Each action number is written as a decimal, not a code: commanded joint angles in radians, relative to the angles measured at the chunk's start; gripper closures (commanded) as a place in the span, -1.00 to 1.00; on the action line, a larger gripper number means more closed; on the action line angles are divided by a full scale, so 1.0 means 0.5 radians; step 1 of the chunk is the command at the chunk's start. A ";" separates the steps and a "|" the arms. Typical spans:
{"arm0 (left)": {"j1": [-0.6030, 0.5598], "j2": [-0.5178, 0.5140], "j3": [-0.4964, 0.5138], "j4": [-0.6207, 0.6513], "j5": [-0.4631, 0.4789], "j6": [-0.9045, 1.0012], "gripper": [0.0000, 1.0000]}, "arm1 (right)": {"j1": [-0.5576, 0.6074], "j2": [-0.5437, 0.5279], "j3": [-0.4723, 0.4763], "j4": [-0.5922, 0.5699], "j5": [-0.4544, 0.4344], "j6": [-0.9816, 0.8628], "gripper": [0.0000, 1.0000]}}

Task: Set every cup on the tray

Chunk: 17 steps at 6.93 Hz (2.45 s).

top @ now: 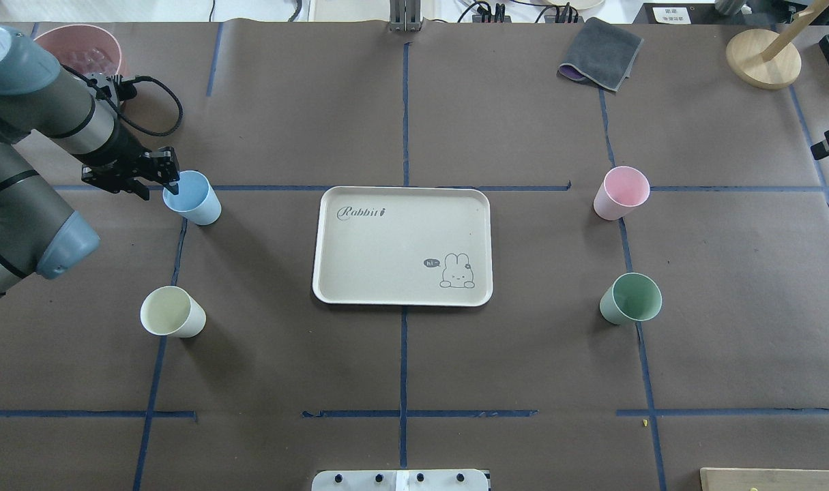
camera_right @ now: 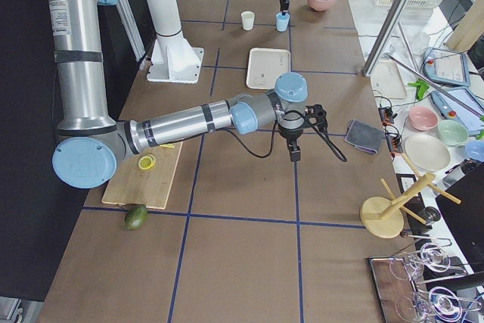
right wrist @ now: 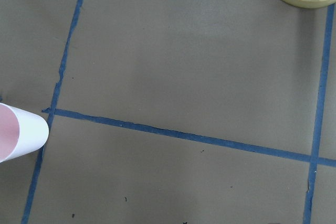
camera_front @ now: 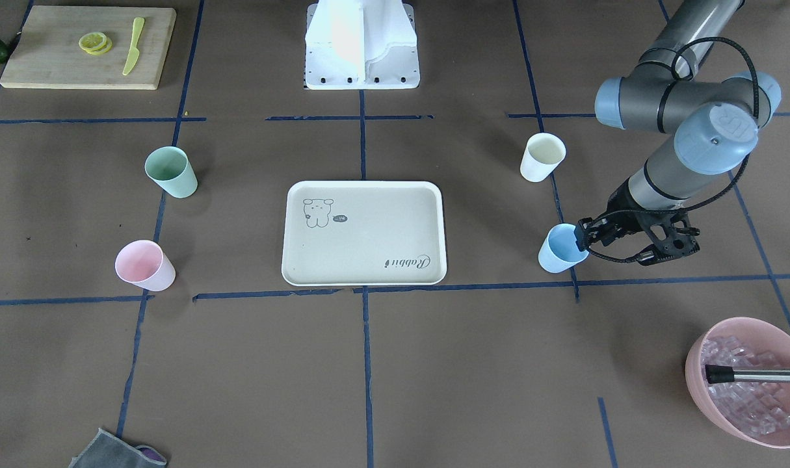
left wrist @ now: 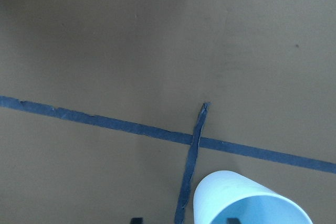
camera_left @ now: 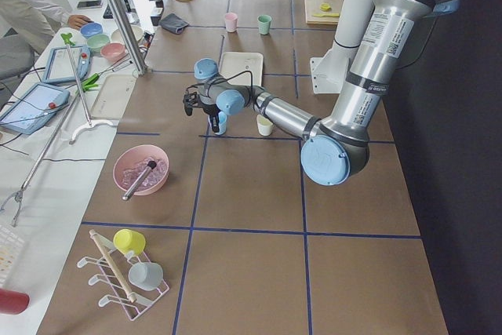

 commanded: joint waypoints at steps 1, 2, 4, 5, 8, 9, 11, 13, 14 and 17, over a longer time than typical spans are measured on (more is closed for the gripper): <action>0.060 -0.006 0.002 0.000 0.000 -0.003 -0.11 | 0.001 -0.003 0.002 0.000 0.000 0.000 -1.00; 0.060 -0.006 -0.001 0.000 0.000 -0.006 0.22 | 0.001 -0.009 0.002 0.003 0.000 0.000 -1.00; 0.036 0.000 -0.035 0.006 0.009 -0.046 1.00 | 0.001 -0.009 0.005 0.003 0.000 0.000 -1.00; -0.041 -0.012 -0.041 0.015 0.012 -0.088 1.00 | 0.001 -0.012 0.008 0.003 0.000 0.003 -1.00; -0.029 -0.272 -0.023 0.033 0.009 -0.489 1.00 | 0.001 -0.018 0.008 0.009 0.006 0.003 -1.00; 0.050 -0.379 -0.011 0.037 0.006 -0.615 1.00 | 0.001 -0.022 0.008 0.009 0.009 0.003 -1.00; 0.243 -0.628 0.121 0.073 0.018 -0.895 1.00 | 0.001 -0.022 0.008 0.009 0.009 0.003 -1.00; 0.409 -0.730 0.225 0.089 0.146 -0.975 1.00 | 0.001 -0.022 0.005 0.009 0.009 0.003 -1.00; 0.416 -0.724 0.226 0.092 0.159 -0.975 0.92 | 0.001 -0.022 0.008 0.009 0.009 0.003 -1.00; 0.419 -0.721 0.220 0.092 0.163 -0.975 -0.70 | 0.001 -0.022 0.011 0.009 0.018 0.003 -1.00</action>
